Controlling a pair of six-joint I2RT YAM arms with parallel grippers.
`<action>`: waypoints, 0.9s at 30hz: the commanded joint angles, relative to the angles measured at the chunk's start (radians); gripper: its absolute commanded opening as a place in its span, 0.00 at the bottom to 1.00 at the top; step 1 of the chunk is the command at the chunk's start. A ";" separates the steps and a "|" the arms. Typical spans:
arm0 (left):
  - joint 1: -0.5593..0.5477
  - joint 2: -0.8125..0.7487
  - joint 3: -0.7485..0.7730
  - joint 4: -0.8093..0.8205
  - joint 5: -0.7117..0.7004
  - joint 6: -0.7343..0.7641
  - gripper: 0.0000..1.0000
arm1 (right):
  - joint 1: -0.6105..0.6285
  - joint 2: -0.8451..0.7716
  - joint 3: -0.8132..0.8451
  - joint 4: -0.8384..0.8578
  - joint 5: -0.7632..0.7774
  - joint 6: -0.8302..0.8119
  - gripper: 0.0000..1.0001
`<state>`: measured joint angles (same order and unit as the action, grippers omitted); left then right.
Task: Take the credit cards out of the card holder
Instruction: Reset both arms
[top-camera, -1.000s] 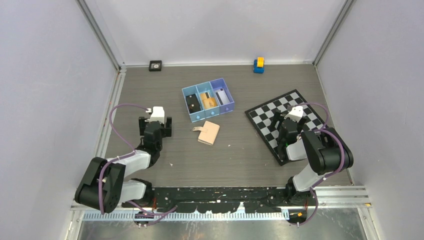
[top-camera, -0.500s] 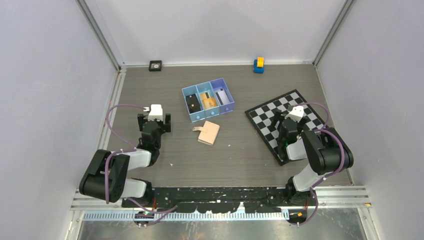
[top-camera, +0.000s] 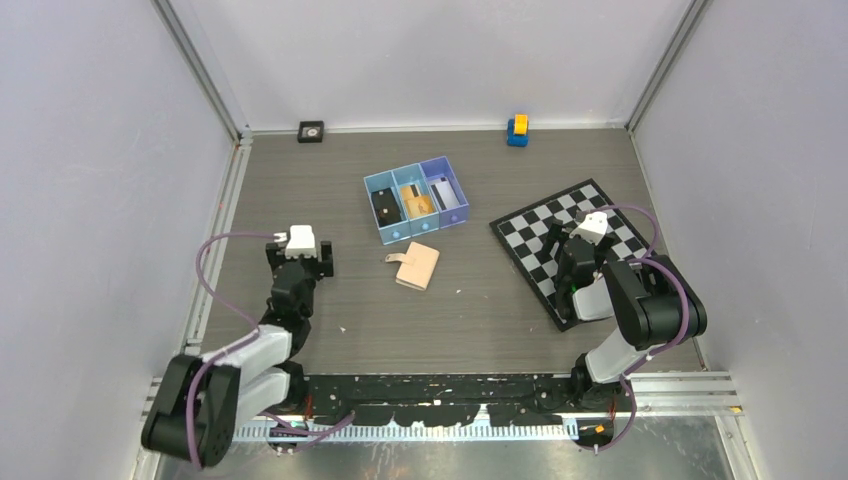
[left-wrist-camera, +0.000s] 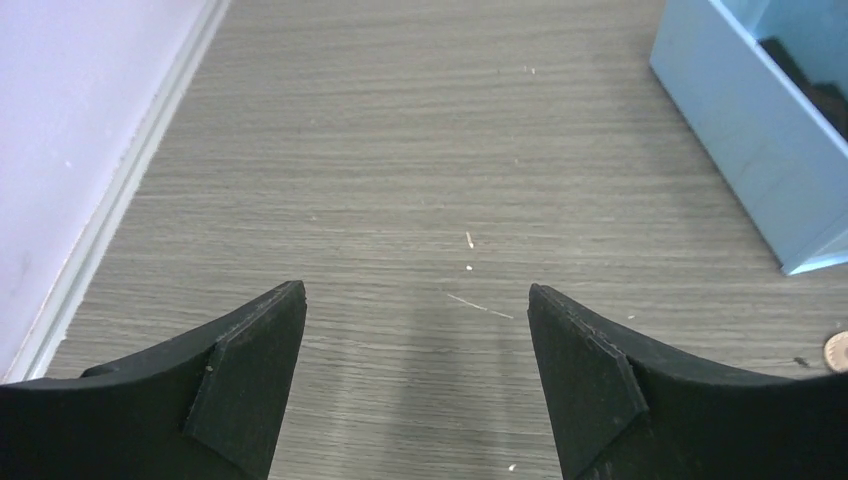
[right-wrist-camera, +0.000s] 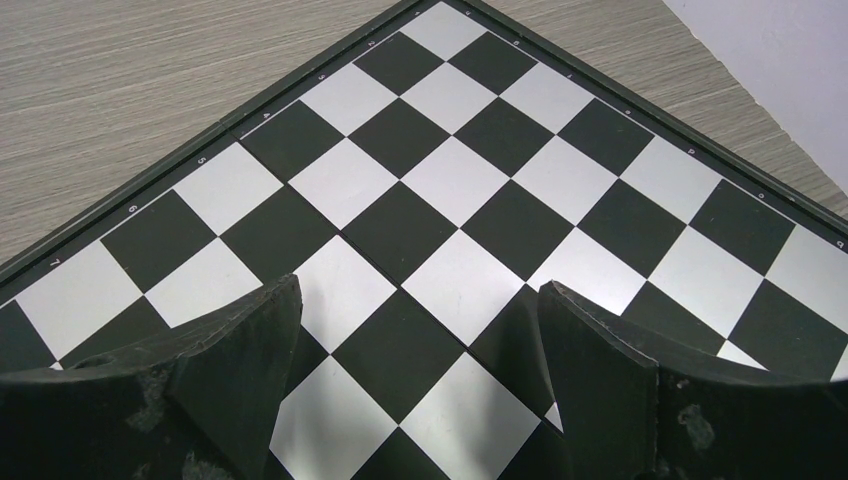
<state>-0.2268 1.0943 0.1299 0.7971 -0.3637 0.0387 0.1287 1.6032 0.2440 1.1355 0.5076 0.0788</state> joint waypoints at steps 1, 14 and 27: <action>0.006 -0.166 -0.024 -0.083 -0.002 -0.020 0.84 | -0.005 -0.018 0.019 0.046 0.029 0.009 0.92; 0.007 0.143 -0.004 0.281 0.016 0.079 0.85 | -0.005 -0.018 0.018 0.047 0.030 0.009 0.92; 0.124 0.433 0.209 0.152 0.139 -0.049 0.99 | -0.007 -0.020 0.023 0.035 0.027 0.011 0.92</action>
<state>-0.1032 1.5631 0.2558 1.0176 -0.2344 0.0109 0.1287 1.6032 0.2447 1.1336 0.5079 0.0818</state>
